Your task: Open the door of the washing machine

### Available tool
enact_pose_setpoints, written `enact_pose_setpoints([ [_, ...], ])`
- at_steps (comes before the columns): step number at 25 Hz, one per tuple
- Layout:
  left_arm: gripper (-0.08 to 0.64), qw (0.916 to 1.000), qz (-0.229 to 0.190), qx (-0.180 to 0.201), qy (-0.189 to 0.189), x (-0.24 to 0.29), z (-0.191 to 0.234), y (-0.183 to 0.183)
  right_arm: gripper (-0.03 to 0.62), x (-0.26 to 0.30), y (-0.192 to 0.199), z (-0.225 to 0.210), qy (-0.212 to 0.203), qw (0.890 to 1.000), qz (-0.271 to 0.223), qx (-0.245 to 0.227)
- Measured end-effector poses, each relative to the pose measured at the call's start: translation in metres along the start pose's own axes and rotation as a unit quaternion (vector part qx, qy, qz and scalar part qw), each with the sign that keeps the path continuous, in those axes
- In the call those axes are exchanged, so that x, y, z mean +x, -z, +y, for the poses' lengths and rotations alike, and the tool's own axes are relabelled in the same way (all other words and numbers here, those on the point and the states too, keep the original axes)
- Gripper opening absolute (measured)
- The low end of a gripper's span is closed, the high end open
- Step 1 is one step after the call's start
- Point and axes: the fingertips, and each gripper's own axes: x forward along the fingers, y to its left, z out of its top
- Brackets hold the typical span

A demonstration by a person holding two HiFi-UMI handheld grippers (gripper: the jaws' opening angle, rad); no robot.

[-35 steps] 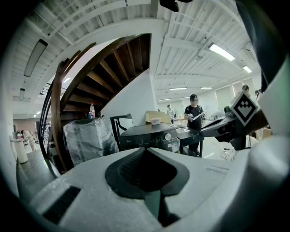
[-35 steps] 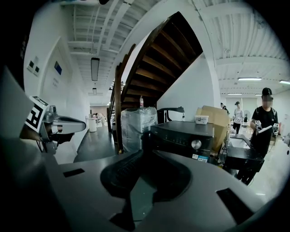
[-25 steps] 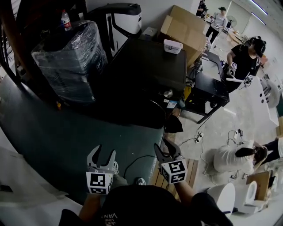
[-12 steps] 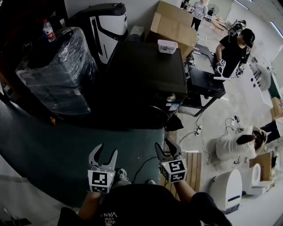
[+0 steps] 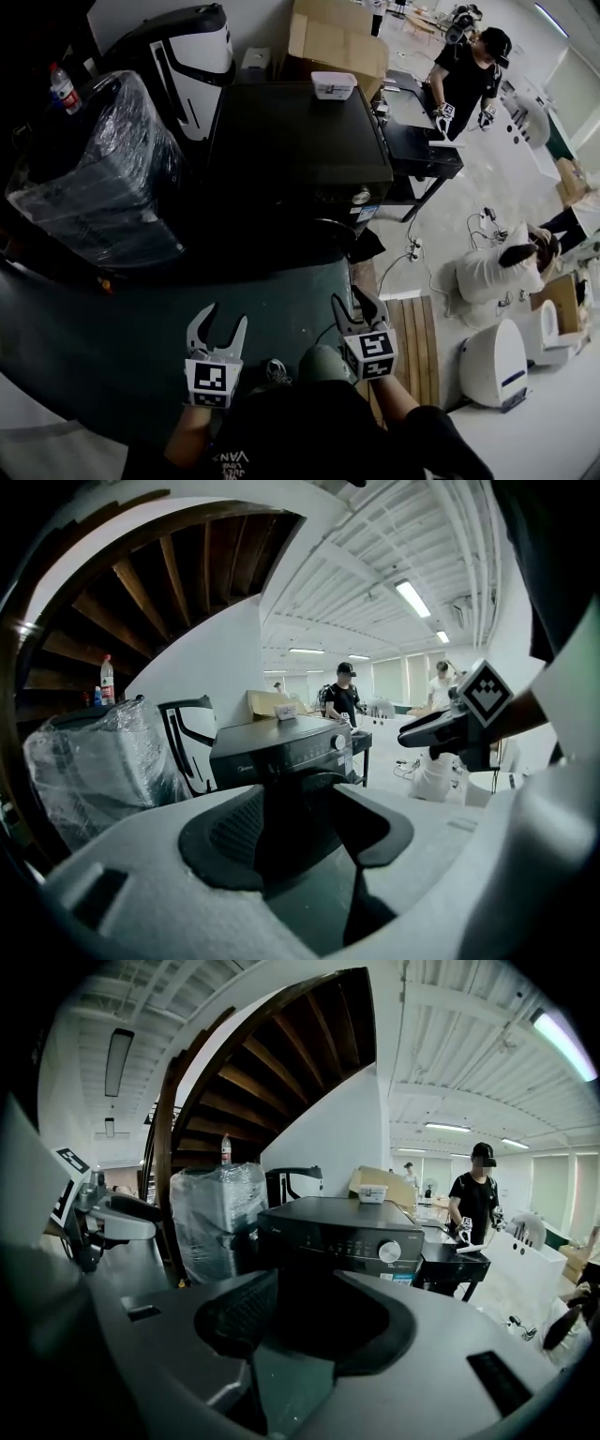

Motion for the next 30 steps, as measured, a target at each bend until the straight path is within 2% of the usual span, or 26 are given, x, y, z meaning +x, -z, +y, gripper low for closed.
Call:
enact_pose_setpoints([
  [7, 0.219, 0.9996, 0.005, 0.009, 0.025, 0.033, 0.005, 0.003, 0.172, 0.019, 0.007, -0.016, 0.018, 1.000, 0.019, -0.002],
  [14, 0.219, 0.9998, 0.005, 0.017, 0.012, 0.086, 0.012, -0.008, 0.172, 0.057, 0.001, -0.049, 0.002, 0.999, 0.031, -0.023],
  [21, 0.219, 0.9989, 0.025, 0.033, 0.020, 0.164, 0.010, -0.013, 0.172, 0.112, 0.003, -0.094, -0.020, 0.997, 0.056, -0.046],
  [26, 0.219, 0.9951, 0.047, 0.072, 0.049, 0.227, -0.002, -0.005, 0.172, 0.156, 0.025, -0.123, -0.029, 0.995, 0.085, -0.052],
  [30, 0.219, 0.9923, 0.058, 0.093, 0.057, 0.282, -0.003, 0.004, 0.173, 0.198, 0.043, -0.147, -0.036, 0.993, 0.098, -0.057],
])
